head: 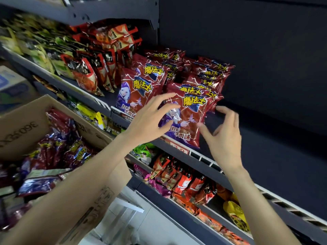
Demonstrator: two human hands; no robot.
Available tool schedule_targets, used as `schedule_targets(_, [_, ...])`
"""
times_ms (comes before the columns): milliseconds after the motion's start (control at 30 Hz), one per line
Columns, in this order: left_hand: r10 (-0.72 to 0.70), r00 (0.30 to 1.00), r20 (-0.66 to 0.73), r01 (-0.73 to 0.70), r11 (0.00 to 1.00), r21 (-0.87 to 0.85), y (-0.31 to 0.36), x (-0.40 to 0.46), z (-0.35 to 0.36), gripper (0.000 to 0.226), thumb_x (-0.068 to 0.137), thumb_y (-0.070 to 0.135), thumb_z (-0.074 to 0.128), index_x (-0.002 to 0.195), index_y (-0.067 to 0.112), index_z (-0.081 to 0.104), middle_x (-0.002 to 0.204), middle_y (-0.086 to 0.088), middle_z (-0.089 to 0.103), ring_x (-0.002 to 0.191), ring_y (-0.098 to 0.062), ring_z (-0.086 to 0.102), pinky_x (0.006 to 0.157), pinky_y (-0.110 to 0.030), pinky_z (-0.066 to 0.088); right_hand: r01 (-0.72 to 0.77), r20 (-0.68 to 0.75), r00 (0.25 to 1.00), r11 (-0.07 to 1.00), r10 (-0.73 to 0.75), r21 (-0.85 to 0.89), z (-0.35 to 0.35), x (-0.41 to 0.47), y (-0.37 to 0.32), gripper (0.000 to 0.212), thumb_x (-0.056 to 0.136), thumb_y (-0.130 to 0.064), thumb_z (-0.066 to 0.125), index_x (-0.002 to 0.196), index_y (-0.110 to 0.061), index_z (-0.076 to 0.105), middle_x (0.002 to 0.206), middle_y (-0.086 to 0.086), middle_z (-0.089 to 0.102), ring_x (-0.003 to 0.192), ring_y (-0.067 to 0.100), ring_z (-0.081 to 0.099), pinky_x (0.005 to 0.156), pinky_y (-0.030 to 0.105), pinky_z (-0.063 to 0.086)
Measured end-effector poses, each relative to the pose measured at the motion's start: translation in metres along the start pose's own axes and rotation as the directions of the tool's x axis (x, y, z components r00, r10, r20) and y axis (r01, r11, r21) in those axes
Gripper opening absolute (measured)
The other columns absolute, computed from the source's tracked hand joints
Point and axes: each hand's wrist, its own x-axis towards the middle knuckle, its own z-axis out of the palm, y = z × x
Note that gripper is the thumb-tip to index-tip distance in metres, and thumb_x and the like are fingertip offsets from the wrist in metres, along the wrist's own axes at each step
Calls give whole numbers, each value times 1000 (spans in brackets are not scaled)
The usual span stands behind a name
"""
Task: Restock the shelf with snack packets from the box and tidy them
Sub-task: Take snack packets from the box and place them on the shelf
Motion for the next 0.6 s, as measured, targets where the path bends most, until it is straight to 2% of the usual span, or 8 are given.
schedule_targets(67, [48, 992, -119, -46, 999, 19, -1, -12, -12, 28, 88, 19, 61, 114, 11, 65, 118, -3, 62, 103, -16, 58, 79, -29, 53, 206, -52, 977, 979, -206, 4, 2, -10, -17, 40, 87, -25, 68, 122, -17, 50, 121, -8, 45, 72, 4, 57, 62, 20, 48])
schedule_targets(133, [50, 966, -255, -41, 998, 41, -8, -33, -28, 17, 88, 17, 61, 101, 10, 71, 90, 1, 70, 82, -15, 63, 72, -29, 51, 395, -19, 919, 919, -395, 14, 17, -12, -31, 28, 90, -18, 63, 116, -13, 57, 115, -3, 54, 87, 6, 57, 72, 16, 44])
schedule_targets(200, [25, 936, -352, 12, 995, 102, -21, -61, -49, 16, 88, 17, 59, 88, 11, 74, 69, 3, 68, 62, -15, 62, 59, -28, 48, 538, 33, 842, 843, -538, 20, 40, -11, -46, 21, 92, -19, 56, 110, -10, 62, 104, 1, 62, 95, 13, 53, 82, 15, 37])
schedule_targets(267, [-4, 933, -361, 79, 978, 193, -37, -96, -74, 19, 88, 18, 58, 80, 11, 74, 60, 2, 65, 51, -16, 60, 50, -27, 45, 635, 111, 764, 771, -636, 44, 68, -12, -68, 21, 92, -21, 53, 105, -10, 66, 94, 0, 67, 94, 17, 55, 85, 23, 40])
schedule_targets(333, [-84, 945, -318, 166, 956, 240, -53, -138, -101, 24, 90, 20, 56, 78, 10, 74, 54, 2, 62, 45, -15, 56, 44, -26, 45, 708, 218, 675, 702, -704, 77, 99, -14, -92, 21, 91, -22, 51, 102, -12, 67, 87, -1, 68, 88, 20, 59, 81, 33, 46])
schedule_targets(433, [-385, 906, -178, 421, 865, 274, -79, -202, -138, 27, 89, 33, 51, 84, 17, 73, 58, 4, 64, 49, -18, 60, 47, -26, 47, 781, 412, 513, 609, -753, 140, 149, -18, -129, 20, 89, -23, 51, 98, -17, 67, 84, -3, 68, 82, 21, 62, 67, 33, 51])
schedule_targets(500, [-638, 770, -19, 616, 734, 287, -104, -250, -156, 28, 86, 38, 51, 97, 20, 69, 79, 3, 70, 68, -21, 67, 57, -29, 49, 806, 562, 389, 565, -730, 175, 193, -22, -152, 21, 92, -26, 49, 105, -20, 65, 92, -4, 67, 89, 19, 60, 66, 27, 44])
schedule_targets(600, [-814, 571, 103, 752, 569, 333, -144, -322, -164, 29, 85, 27, 66, 113, 17, 64, 103, -4, 66, 94, -25, 62, 72, -33, 49, 836, 725, 219, 509, -653, 206, 267, -27, -173, 29, 96, -28, 50, 123, -21, 55, 111, -1, 62, 105, 20, 55, 81, 31, 47])
